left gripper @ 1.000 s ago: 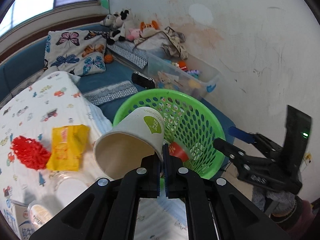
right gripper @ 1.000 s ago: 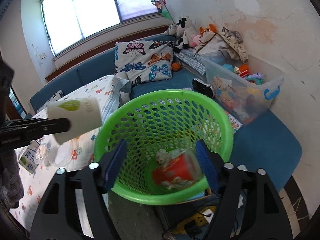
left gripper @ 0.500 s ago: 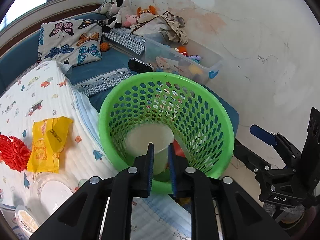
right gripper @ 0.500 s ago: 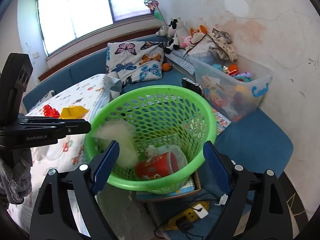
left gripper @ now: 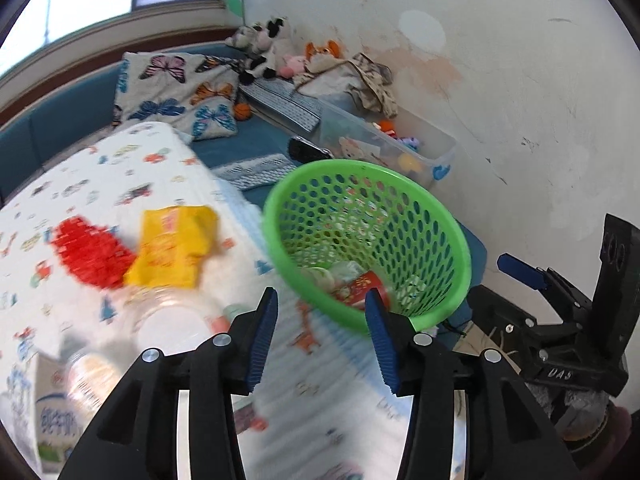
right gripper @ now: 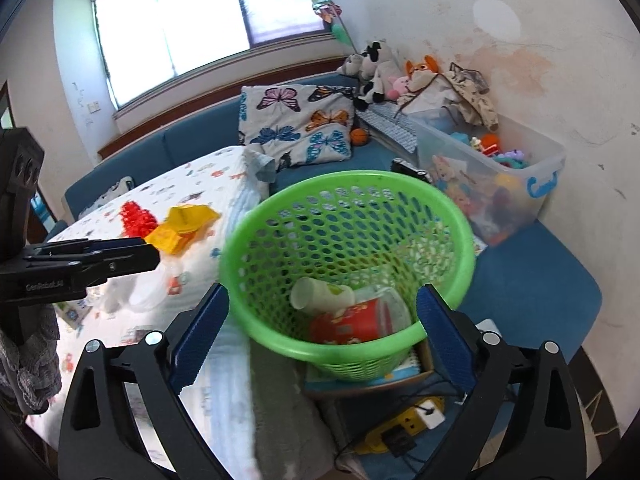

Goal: Collect trash
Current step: 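Return both tools to the table and grasp the milk carton with the left gripper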

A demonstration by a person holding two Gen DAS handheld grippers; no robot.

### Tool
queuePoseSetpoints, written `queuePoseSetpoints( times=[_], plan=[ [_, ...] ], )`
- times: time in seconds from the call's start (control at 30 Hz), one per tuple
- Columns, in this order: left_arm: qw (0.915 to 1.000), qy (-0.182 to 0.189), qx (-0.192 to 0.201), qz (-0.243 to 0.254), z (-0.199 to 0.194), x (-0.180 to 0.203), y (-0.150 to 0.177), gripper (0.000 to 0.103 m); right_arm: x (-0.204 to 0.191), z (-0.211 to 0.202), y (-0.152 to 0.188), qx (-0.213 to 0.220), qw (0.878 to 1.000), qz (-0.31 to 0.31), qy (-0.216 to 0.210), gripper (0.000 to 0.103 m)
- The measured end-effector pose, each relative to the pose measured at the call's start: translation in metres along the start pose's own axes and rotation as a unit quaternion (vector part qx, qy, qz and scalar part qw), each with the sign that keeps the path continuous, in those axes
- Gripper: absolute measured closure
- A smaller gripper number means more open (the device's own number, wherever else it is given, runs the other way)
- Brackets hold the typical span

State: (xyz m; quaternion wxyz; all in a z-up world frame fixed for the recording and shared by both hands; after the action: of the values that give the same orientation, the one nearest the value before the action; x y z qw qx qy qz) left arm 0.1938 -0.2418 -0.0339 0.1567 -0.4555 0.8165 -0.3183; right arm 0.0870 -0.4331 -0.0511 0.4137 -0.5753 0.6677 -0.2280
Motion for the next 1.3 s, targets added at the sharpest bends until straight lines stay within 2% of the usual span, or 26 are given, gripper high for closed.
queuePoseSetpoints(
  times=[0.07, 0.3, 0.63, 0.93, 1.17, 1.3],
  plan=[
    [0.9998, -0.019, 0.009, -0.002, -0.010, -0.010, 0.007, 0.054, -0.007, 0.000, 0.001, 0.001, 1.000, -0.003, -0.003, 0.007],
    [0.9971, -0.066, 0.026, -0.027, -0.041, -0.056, 0.031, 0.051, -0.037, 0.006, 0.003, -0.004, 0.999, -0.016, -0.027, 0.006],
    [0.9877, -0.134, 0.050, -0.063, -0.082, -0.119, 0.061, 0.042, -0.088, 0.016, 0.004, -0.016, 0.996, -0.055, -0.061, 0.005],
    [0.9806, -0.175, 0.034, -0.082, -0.081, -0.166, 0.079, 0.038, -0.120, 0.027, 0.009, -0.032, 0.993, -0.076, -0.090, 0.005],
    [0.9809, -0.184, -0.001, -0.064, -0.057, -0.181, 0.083, 0.038, -0.141, 0.043, 0.013, -0.049, 0.989, -0.094, -0.104, 0.005],
    [0.9823, -0.176, -0.014, -0.064, -0.047, -0.187, 0.081, 0.038, -0.151, 0.051, 0.014, -0.058, 0.987, -0.102, -0.111, 0.005]
  ],
)
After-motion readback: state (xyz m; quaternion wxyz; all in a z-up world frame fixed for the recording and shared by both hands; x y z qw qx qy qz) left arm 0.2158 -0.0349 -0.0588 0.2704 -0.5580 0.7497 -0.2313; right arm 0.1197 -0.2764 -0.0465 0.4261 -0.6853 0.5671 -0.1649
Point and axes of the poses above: each gripper's, at about its wrist camera, not at the fingertips, and z roughly the way its jaws point, x to its right, y to its underside, the point moved 1 cm from there along z, roughly the way its jaws point, and after that the axes turned 12 degrees about -y, right-handed, at the moved point
